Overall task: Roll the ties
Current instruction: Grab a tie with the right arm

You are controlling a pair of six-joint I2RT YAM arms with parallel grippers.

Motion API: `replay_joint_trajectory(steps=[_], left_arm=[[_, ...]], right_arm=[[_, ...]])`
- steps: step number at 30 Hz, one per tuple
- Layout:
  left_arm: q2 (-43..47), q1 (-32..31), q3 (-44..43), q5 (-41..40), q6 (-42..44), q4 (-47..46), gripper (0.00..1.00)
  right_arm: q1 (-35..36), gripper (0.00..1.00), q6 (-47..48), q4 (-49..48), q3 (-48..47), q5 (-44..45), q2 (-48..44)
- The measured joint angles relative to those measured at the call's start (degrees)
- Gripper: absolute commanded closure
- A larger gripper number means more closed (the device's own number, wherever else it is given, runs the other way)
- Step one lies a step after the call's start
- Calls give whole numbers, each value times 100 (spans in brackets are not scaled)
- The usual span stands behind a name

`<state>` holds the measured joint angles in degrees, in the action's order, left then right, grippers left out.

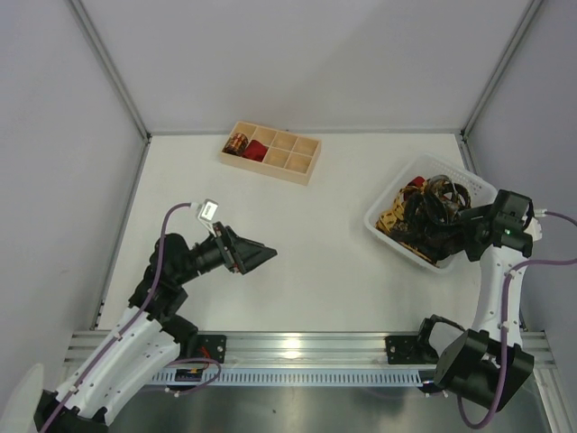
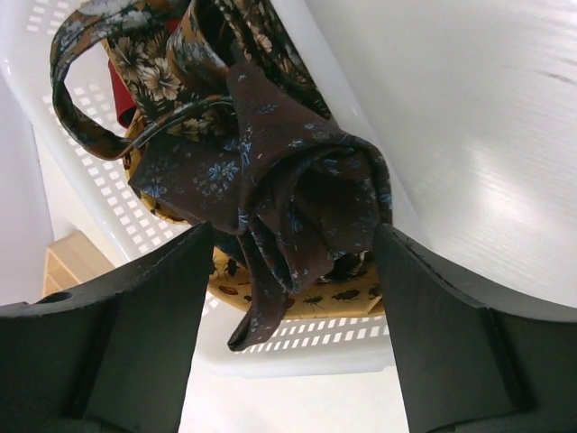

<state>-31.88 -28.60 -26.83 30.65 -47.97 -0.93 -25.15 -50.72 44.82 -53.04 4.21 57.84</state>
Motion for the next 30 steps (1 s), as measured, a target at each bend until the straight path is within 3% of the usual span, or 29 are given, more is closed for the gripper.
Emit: replay_joint_trajectory(steps=[6, 15, 20, 21, 23, 30], left_arm=[[-7, 0, -129, 0, 42, 72, 0], [-166, 0, -155, -2, 52, 160, 0], [-306, 0, -190, -4, 57, 168, 0], [-337, -2, -197, -7, 61, 173, 0], [-391, -2, -225, -28, 96, 225, 0], [-404, -4, -494, -129, 221, 549, 0]], right_arm=[[0, 31, -505, -431, 348, -216, 103], [0, 34, -754, -1014, 352, -251, 643], [2, 73, -660, -1209, 352, -216, 962], [31, 88, -605, -1252, 345, -234, 988], [125, 100, -466, -1202, 214, -247, 1029], [1451, 100, 614, -1147, -1799, -382, 1250]])
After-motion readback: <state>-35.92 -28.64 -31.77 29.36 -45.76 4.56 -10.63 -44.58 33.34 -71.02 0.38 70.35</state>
